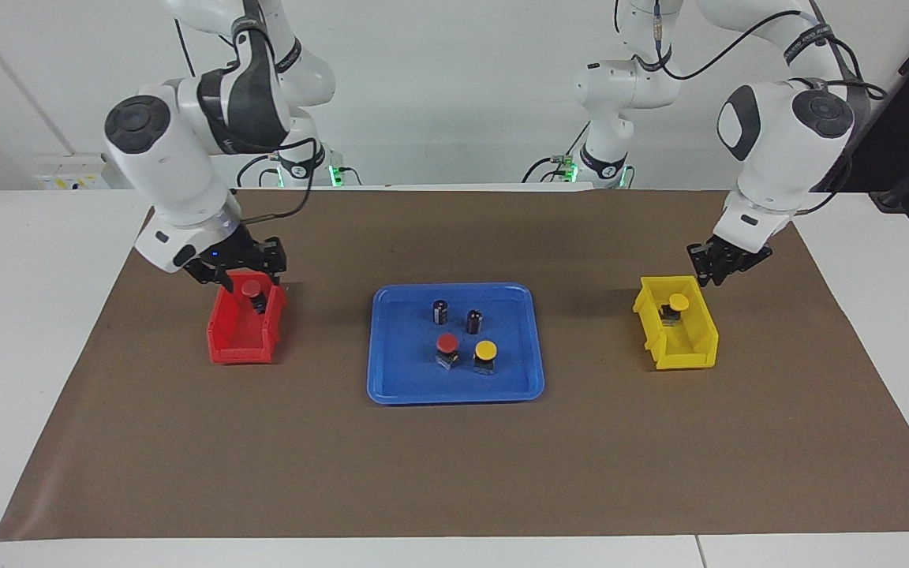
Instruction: Sort red and yellow buttons by color
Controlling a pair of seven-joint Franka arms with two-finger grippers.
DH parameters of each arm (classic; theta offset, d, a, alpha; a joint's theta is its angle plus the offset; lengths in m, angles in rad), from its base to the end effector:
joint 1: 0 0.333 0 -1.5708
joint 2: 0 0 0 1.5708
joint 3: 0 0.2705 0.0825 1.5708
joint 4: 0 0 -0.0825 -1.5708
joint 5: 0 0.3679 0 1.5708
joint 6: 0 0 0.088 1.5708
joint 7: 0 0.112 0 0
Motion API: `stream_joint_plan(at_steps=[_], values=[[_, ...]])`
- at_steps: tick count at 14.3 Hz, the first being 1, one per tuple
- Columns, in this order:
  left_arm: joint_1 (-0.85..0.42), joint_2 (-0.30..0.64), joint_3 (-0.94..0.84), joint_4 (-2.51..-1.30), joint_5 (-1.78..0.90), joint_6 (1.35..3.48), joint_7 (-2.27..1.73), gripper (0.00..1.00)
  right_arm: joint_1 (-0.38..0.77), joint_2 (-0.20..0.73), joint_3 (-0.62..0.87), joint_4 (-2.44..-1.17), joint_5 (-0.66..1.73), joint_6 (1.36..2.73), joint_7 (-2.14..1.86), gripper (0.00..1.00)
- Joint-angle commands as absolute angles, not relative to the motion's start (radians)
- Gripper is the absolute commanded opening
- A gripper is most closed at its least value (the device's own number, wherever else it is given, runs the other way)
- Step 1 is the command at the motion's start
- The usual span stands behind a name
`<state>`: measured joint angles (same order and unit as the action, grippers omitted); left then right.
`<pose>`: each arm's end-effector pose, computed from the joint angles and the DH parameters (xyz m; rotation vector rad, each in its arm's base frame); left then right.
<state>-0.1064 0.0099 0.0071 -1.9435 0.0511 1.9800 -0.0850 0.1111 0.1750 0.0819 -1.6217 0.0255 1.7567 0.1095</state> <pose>0.5459 -0.0509 0.4323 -3.0962 0.0527 -0.0477 0.5779 0.1127 0.4680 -3.1056 -0.1201 0.0698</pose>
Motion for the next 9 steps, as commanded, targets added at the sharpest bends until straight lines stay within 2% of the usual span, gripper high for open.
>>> stream_joint_plan(at_steps=[1, 3, 5, 7, 9], values=[[-0.17, 0.055, 0.011, -1.945, 0.066, 2.025, -0.17, 0.01, 0.231, 0.329, 0.095, -1.42, 0.06, 1.732, 0.335, 0.82], [-0.179, 0.077, 0.009, -1.944, 0.057, 2.061, -0.182, 0.02, 0.328, 0.464, 0.095, -1.24, 0.054, 1.738, 0.449, 0.82], [-0.254, 0.122, 0.006, -1.927, 0.046, 2.143, -0.304, 0.04, 0.365, 0.546, 0.095, -1.178, 0.034, 1.796, 0.485, 0.82], [-0.302, 0.135, 0.006, -1.916, 0.046, 2.187, -0.374, 0.69, 0.396, 0.596, 0.097, -1.189, -0.044, 1.9, 0.489, 0.82], [-0.343, 0.137, 0.006, -1.908, 0.046, 2.197, -0.423, 0.78, 0.416, 0.6, 0.097, -1.247, -0.049, 1.982, 0.518, 0.83]])
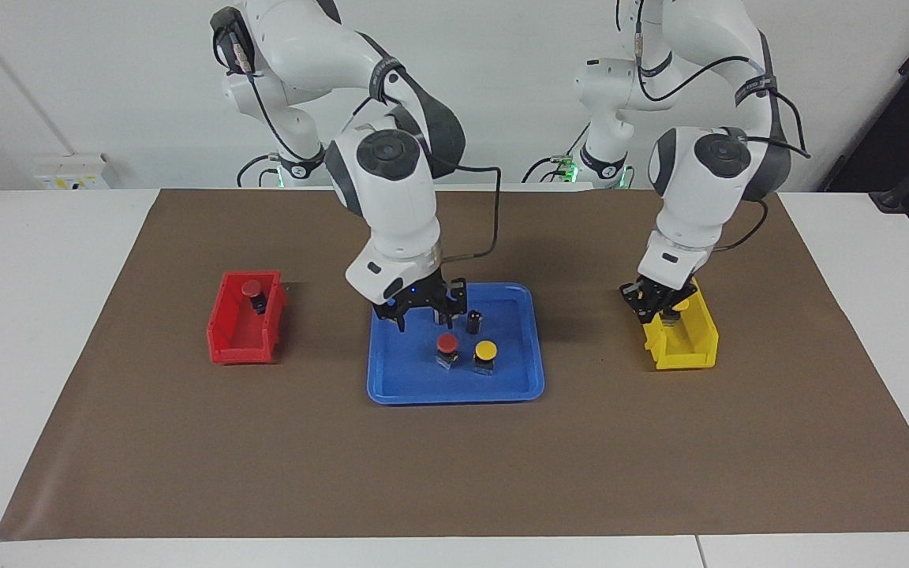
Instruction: Sort red and yellow buttons by color
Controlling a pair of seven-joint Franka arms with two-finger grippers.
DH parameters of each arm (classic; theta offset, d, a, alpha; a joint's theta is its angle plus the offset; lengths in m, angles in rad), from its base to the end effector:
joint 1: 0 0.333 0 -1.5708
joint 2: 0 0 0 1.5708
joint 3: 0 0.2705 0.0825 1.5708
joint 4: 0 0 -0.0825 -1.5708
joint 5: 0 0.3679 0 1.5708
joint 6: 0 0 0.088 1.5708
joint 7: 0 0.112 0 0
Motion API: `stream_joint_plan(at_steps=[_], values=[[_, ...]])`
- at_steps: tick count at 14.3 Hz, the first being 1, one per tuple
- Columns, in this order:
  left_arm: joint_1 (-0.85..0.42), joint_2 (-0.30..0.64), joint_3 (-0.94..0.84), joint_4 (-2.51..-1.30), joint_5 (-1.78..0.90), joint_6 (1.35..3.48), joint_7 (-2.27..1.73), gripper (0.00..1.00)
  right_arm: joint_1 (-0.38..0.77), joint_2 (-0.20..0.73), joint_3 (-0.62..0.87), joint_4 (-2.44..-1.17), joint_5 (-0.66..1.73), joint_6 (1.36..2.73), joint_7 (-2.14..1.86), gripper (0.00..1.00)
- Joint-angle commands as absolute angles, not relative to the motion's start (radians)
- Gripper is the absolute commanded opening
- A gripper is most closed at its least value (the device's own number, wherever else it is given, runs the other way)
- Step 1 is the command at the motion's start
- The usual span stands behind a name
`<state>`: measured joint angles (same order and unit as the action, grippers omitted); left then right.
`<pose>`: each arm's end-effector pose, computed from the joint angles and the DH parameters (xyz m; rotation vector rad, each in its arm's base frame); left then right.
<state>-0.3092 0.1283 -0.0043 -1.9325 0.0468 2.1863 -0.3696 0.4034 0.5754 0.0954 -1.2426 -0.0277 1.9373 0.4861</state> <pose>0.5535 -0.1774 0.3903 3.1295 0.0494 0.2059 0.6170 0.3174 0.4056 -3.0590 -0.0040 -0.1466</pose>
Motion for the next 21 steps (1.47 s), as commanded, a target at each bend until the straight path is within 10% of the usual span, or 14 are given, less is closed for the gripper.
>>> stream_joint_plan(at_steps=[1, 17, 21], values=[[-0.363, 0.137, 0.006, -1.908, 0.046, 2.218, -0.464, 0.8, 0.417, 0.598, 0.097, -1.277, -0.049, 2.011, 0.522, 0.83], [-0.459, 0.255, 0.006, -1.761, 0.044, 2.191, -0.612, 0.9, 0.431, 0.532, 0.104, -1.539, 0.015, 2.137, 0.518, 0.72], [-0.456, 0.255, 0.006, -1.761, 0.044, 2.189, -0.612, 0.9, 0.431, 0.531, 0.104, -1.542, 0.015, 2.14, 0.517, 0.49]])
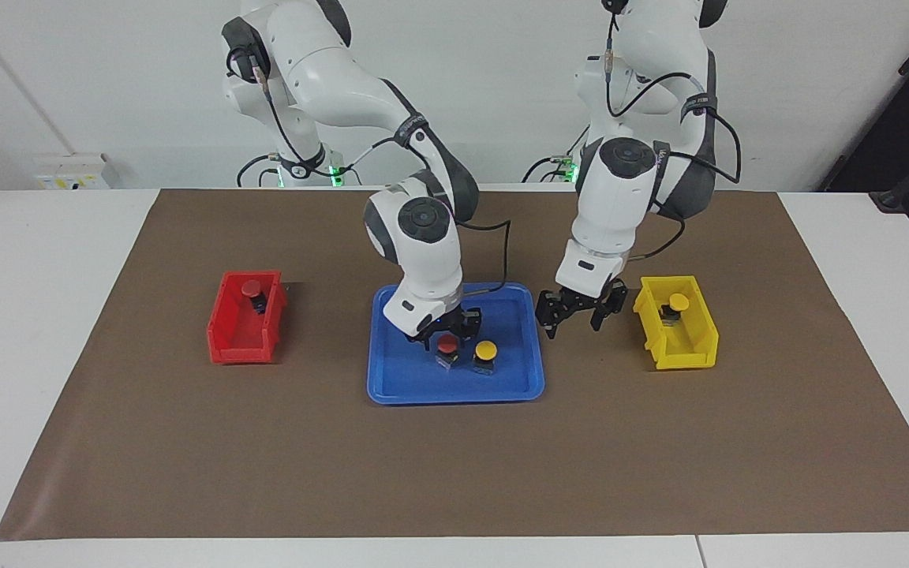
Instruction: Sort red and yellow buttons by color
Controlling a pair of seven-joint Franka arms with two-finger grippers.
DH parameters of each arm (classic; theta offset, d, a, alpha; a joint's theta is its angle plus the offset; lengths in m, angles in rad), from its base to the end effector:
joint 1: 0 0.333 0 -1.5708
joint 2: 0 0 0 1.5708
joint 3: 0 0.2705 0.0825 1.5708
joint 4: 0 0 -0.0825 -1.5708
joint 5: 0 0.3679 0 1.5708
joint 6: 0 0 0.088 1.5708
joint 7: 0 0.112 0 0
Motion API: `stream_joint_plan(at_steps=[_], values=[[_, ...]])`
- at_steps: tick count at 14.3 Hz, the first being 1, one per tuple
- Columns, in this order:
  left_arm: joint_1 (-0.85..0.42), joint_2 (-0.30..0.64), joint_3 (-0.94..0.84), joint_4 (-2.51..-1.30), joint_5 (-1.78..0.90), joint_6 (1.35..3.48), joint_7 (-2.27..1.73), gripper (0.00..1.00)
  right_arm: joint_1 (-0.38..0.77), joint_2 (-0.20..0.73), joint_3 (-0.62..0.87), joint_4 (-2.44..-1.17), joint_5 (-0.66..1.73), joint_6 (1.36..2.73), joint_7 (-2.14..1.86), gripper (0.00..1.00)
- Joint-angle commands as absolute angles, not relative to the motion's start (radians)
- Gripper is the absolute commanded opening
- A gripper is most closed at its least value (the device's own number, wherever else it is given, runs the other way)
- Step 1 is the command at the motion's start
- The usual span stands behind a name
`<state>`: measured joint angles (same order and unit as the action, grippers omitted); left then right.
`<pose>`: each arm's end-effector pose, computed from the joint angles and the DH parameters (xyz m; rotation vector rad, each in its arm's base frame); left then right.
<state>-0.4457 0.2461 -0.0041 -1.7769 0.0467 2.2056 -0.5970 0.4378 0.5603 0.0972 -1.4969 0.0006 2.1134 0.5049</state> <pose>0.5590 -0.2677 0.3946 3.0662 0.1891 0.2737 0.5823 0.3347 0.3138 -3.0673 -0.0207 -0.0388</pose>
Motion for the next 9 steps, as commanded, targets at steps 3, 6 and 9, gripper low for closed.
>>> stream_joint_plan(at_steps=[3, 6, 9], values=[[-0.456, 0.255, 0.006, -1.761, 0.044, 2.191, -0.612, 0.9, 0.43, 0.532, 0.106, -1.529, 0.018, 2.129, 0.517, 0.19], [-0.457, 0.255, 0.006, -1.759, 0.044, 2.198, -0.614, 0.9, 0.419, 0.525, 0.103, -1.462, 0.015, 2.051, 0.514, 0.17], [-0.478, 0.293, 0.008, -1.717, 0.019, 2.194, -0.639, 0.9, 0.339, 0.408, 0.1, -1.465, 0.015, 1.91, 0.419, 0.17]])
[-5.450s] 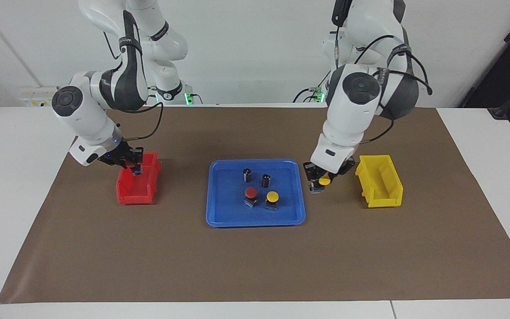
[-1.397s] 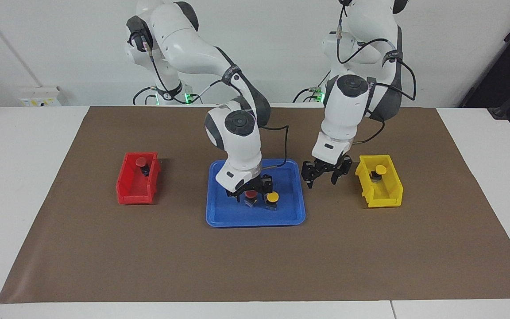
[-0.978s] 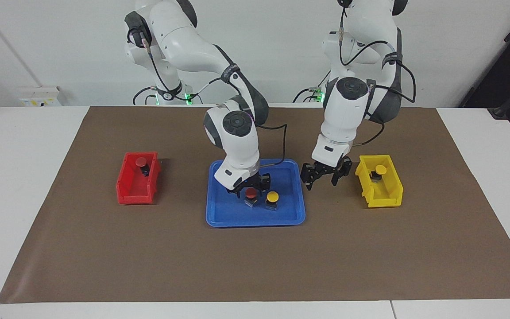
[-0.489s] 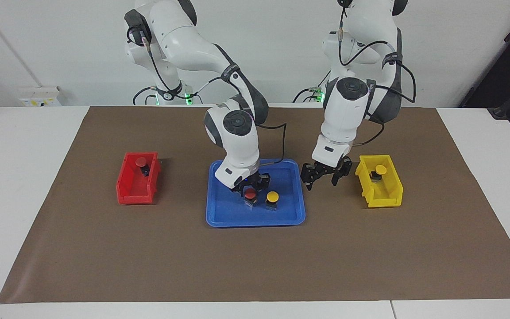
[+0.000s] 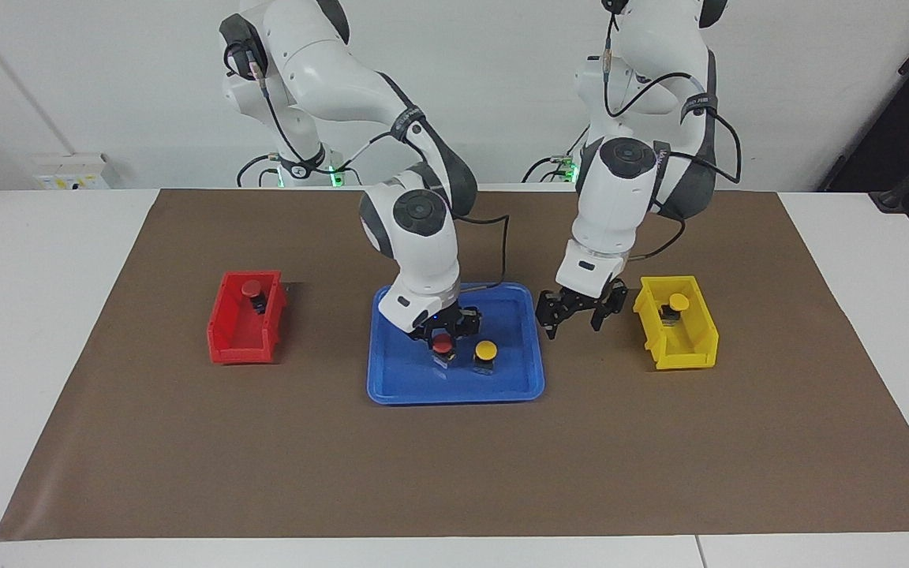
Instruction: Sort red and yellow buttons by color
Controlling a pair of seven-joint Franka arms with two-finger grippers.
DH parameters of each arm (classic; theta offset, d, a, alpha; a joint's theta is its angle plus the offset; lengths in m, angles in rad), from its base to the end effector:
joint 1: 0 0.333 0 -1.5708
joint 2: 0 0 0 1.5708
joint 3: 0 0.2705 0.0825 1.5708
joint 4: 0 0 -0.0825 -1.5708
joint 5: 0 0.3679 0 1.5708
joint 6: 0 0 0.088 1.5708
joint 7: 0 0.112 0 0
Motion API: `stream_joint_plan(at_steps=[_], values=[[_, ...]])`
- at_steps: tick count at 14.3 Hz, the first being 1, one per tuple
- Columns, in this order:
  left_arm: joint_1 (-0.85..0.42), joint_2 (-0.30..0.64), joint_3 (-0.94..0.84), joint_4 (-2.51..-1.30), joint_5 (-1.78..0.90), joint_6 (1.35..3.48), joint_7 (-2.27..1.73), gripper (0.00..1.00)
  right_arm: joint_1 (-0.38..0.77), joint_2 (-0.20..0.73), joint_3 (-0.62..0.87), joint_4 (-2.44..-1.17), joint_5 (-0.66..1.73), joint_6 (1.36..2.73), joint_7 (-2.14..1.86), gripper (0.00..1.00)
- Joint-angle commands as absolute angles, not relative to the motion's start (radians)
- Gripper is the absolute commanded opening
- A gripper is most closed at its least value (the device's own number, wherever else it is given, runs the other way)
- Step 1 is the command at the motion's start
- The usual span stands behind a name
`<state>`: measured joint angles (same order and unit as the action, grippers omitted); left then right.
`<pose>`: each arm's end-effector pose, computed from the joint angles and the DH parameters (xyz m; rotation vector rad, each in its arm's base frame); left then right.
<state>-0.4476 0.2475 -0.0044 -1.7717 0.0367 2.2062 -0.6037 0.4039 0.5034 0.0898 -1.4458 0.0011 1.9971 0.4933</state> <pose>0.5592 -0.2698 0.3962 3.0550 0.2033 0.2716 0.5926 0.3090 0.3643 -3.0790 0.0188 -0.0355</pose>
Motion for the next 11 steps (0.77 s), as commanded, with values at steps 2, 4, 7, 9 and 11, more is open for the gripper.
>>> stream_joint_plan(at_steps=[2, 4, 7, 9, 11], values=[[-0.52, 0.389, 0.011, -1.59, 0.02, 2.16, -0.716, 0.9, 0.257, 0.321, 0.098, -1.498, 0.017, 1.801, 0.265, 0.17], [-0.572, 0.501, 0.012, -1.456, 0.029, 2.114, -0.791, 0.9, 0.145, 0.244, 0.098, -1.563, 0.017, 1.747, 0.11, 0.17], [-0.635, 0.544, 0.015, -1.447, 0.034, 2.125, -0.825, 0.9, -0.003, 0.186, 0.098, -1.682, 0.017, 1.738, -0.064, 0.17], [-0.656, 0.567, 0.015, -1.447, 0.073, 2.129, -0.856, 0.9, -0.066, 0.154, 0.098, -1.779, 0.017, 1.837, -0.112, 0.17], [-0.661, 0.586, 0.015, -1.445, 0.089, 2.137, -0.871, 0.89, -0.08, 0.121, 0.097, -1.873, 0.015, 1.928, -0.133, 0.17]])
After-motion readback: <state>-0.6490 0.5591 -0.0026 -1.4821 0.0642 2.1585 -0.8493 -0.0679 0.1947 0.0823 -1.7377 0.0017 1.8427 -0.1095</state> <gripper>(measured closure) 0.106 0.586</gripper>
